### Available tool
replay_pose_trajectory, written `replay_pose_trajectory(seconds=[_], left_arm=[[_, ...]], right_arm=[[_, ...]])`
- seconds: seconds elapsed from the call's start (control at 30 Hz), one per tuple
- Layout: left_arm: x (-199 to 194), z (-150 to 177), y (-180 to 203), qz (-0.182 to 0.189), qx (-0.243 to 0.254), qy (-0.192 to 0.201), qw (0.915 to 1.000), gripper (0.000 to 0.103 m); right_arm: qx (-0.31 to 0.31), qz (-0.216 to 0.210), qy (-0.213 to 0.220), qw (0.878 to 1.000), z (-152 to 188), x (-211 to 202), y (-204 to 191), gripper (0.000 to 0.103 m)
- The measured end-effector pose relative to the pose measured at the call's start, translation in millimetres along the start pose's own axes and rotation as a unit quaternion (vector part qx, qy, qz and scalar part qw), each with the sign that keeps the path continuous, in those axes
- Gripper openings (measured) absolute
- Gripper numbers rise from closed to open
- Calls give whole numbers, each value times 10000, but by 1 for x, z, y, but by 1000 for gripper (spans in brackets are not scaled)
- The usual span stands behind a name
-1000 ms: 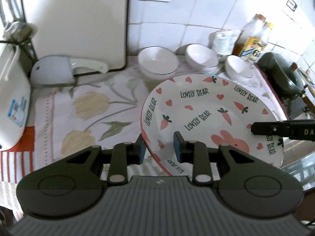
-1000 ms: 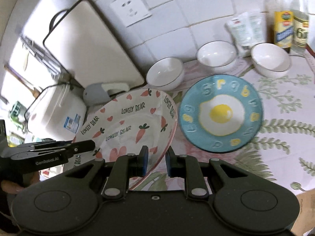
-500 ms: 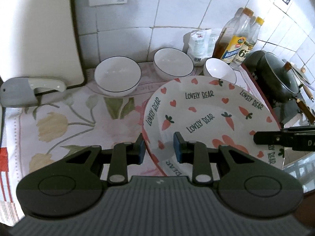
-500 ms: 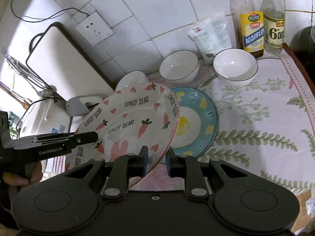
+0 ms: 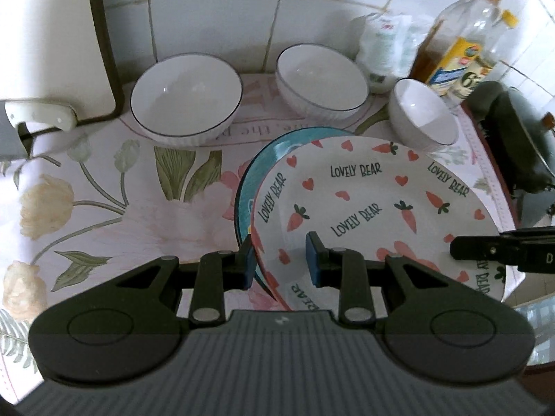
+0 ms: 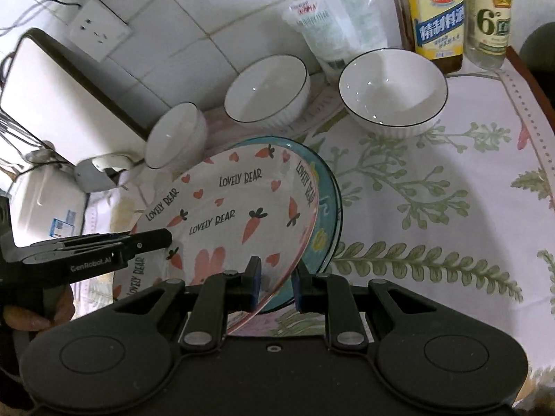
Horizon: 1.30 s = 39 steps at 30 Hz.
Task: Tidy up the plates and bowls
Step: 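Lower the bunny plate onto the blue egg plate and open the right tool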
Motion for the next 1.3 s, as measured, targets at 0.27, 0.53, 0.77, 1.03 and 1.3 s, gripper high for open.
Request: replay_pose_trajectory(seconds=[0.27,0.53,0.77,1.03,1.3], left_arm=[[24,1,-6,-101,-17,-152,9998,27],[33,5,-8,-159,-60,-279,9995,27],[38,7,-11,-224,-171,-458,9986,27],[45,5,-16,-194,-353,-636,9972,28],[53,6,-9,-489,-238,-658,9964,26]], right_arm=[[-28,64,-250,9997,-3,28,12,24],[-26,39,-386,9992,-2,39,17,25],[-159,110,-467,9987,-2,50,19,27],[-472,253,-448,9976,-11,60,15,34],[-1211,843,-284,9886,-19,55,7,35]])
Point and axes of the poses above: each gripper's, at about its wrist camera, not at the fingertips, and x roughly the way its jaws point, y to its right, z to its underside, the point moved 9 cm from there along x, roughly the way its jaws point, and after that the axes turned 5 degrees about -z, right-handed, at the moved point
